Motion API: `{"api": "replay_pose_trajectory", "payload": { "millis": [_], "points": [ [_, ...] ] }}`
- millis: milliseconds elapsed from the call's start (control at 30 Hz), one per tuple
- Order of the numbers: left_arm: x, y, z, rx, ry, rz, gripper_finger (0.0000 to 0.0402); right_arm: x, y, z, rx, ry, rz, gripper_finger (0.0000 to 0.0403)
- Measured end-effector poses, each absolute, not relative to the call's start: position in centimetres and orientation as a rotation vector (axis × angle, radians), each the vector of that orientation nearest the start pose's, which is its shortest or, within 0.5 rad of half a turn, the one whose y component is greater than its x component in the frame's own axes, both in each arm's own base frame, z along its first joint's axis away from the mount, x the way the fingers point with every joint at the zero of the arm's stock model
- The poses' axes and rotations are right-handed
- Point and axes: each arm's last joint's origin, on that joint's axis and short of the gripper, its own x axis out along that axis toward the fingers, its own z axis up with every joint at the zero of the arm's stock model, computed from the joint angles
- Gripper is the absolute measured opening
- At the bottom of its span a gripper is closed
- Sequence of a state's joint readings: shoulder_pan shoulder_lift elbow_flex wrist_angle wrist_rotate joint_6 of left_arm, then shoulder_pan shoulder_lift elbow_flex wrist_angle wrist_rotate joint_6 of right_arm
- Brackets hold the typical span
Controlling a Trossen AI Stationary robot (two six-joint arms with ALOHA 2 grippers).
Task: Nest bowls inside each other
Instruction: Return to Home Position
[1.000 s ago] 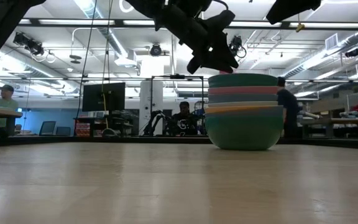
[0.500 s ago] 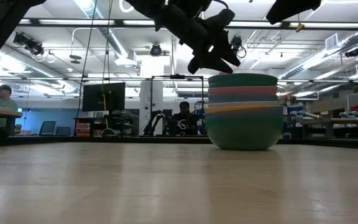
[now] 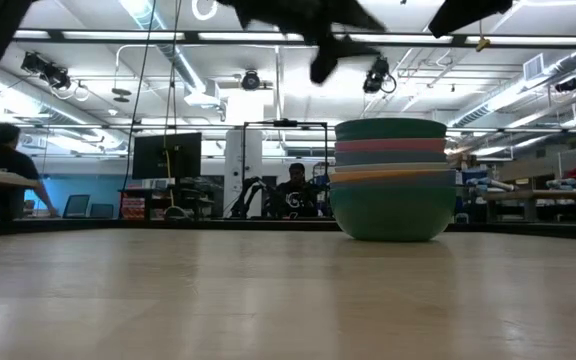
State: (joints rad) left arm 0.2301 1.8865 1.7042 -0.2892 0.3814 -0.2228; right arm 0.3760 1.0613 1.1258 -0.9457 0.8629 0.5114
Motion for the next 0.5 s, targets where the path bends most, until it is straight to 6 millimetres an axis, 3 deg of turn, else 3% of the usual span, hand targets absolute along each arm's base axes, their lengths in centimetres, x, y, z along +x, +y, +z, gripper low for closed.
{"api": "replay_pose_trajectory", "payload": {
  "millis": [167, 300, 500],
  "points": [
    [38.3, 7.5, 39.1, -0.31, 0.35, -0.273, 0.0168, 18.2, 6.0, 34.4, -0.151, 0.612, -0.463, 0.0134],
    [33.2, 5.5, 44.2, -0.196, 0.247, -0.361, 0.0168, 18.2, 7.1, 34.3, -0.147, 0.66, -0.253, 0.0134],
    [25.2, 3.7, 48.7, -0.219, 0.213, -0.361, 0.0168, 18.7, 7.7, 34.9, -0.082, 0.599, -0.187, 0.0134]
  ]
}}
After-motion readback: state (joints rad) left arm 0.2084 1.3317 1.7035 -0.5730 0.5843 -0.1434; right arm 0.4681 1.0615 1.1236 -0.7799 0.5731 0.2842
